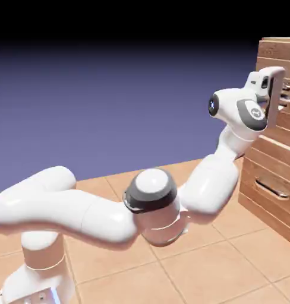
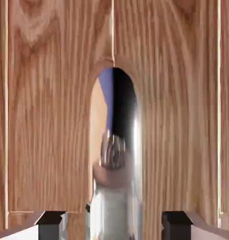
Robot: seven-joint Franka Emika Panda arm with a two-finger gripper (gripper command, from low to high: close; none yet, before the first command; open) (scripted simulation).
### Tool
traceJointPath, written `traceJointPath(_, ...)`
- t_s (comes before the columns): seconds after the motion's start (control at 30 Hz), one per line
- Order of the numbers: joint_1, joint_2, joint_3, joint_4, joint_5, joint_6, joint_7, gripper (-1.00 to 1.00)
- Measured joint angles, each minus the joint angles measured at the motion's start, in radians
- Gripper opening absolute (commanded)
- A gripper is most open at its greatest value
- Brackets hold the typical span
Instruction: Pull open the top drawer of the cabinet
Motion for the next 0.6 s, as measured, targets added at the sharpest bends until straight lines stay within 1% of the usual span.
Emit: traceJointPath(0.6,-0.411,-0.068,0.045,-0.652,0.051,-0.240,0.093,-1.00)
